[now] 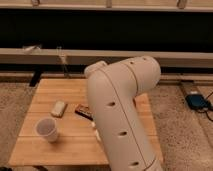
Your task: Place the pepper on the white sponge
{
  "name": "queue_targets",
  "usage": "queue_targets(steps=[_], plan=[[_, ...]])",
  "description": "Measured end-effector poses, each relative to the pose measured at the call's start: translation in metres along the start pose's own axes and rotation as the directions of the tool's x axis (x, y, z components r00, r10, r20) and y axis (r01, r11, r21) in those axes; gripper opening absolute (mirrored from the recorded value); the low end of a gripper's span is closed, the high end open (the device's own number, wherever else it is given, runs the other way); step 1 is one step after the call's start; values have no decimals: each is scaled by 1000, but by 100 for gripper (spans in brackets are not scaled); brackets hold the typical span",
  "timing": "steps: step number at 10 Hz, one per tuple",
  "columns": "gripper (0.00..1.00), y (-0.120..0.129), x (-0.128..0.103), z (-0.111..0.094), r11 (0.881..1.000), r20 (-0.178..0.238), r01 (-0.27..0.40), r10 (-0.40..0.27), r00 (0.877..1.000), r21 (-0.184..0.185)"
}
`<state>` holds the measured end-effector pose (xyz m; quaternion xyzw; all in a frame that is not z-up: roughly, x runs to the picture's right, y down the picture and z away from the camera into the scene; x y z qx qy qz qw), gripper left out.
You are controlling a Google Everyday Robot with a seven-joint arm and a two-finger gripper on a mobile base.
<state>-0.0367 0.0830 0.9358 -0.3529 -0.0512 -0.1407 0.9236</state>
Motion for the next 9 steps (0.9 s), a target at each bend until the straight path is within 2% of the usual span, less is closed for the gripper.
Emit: queue_targets(steps=[2, 4, 6, 8, 9], plan=[[51, -5, 2, 4, 1000, 1, 6, -6, 1000, 8], [33, -8, 1, 4, 1000, 5, 14, -14, 1000, 17], [11, -10, -5, -7, 999, 13, 37, -37, 999, 36], [0, -15, -13, -24, 996, 16, 66, -67, 998, 57], [0, -19, -23, -39, 993, 15, 100, -101, 995, 64]])
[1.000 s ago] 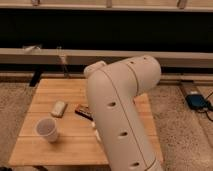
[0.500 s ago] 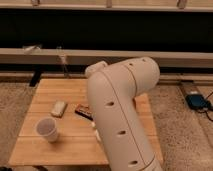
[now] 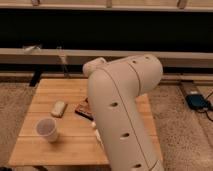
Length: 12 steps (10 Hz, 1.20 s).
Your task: Place the pepper on the white sponge
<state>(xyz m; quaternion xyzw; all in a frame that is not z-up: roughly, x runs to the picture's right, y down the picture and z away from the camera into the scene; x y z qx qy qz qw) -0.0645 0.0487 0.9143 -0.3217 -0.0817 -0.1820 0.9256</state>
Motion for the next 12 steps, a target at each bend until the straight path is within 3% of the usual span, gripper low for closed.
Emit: queue_targets(steps=[3, 7, 12], plan=[[0, -25, -46, -20, 992, 4, 123, -123, 992, 7], [0, -57, -108, -25, 966, 19, 257, -257, 966, 13], [0, -45, -163, -38, 942, 47, 334, -335, 941, 18]])
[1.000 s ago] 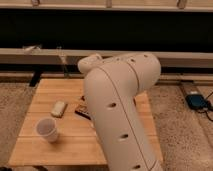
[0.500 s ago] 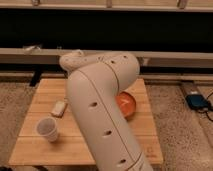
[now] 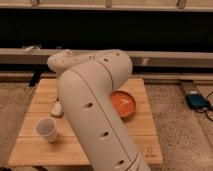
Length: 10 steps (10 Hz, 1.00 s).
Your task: Place the pepper on the white sponge
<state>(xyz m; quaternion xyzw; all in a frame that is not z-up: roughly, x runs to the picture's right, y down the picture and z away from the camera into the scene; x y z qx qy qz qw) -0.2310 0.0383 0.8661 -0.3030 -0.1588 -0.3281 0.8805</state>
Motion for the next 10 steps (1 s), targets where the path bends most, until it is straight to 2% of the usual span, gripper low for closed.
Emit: queue_targets(steps=[2, 4, 8, 9, 10], plan=[[0, -3, -18, 2, 1000, 11, 25, -25, 1000, -2], [0, -14, -40, 15, 999, 29, 52, -52, 998, -8], [2, -9, -56, 33, 996, 43, 77, -75, 996, -42], [8, -9, -57, 37, 996, 45, 76, -74, 996, -46], [20, -7, -56, 40, 996, 47, 72, -70, 996, -54]])
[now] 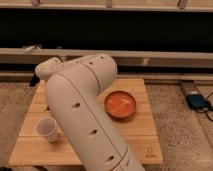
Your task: Place the pepper on the white sponge
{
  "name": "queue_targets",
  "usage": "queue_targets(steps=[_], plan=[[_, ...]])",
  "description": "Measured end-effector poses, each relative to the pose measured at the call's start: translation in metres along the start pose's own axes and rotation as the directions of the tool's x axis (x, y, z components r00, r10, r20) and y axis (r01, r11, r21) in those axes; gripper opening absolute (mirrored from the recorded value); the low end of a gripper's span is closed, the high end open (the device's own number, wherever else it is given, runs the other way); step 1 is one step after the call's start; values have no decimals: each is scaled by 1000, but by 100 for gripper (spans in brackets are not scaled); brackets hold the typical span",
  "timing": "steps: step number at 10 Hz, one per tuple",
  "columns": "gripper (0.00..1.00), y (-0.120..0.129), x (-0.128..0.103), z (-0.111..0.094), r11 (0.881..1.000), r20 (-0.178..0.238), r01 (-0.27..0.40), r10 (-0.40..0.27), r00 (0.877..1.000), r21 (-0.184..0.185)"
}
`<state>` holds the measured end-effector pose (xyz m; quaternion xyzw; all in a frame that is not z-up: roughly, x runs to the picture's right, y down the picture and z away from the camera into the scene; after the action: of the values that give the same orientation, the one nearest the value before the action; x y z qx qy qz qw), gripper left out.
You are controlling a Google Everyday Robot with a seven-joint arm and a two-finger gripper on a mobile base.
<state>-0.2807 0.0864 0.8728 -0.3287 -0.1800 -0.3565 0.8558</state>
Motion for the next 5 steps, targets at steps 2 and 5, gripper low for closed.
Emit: queue_targets(steps=[2, 5], plan=[[40, -1, -1, 4, 1000, 1, -4, 4, 1000, -7], [71, -5, 6, 6, 1000, -1, -16, 16, 1000, -10]])
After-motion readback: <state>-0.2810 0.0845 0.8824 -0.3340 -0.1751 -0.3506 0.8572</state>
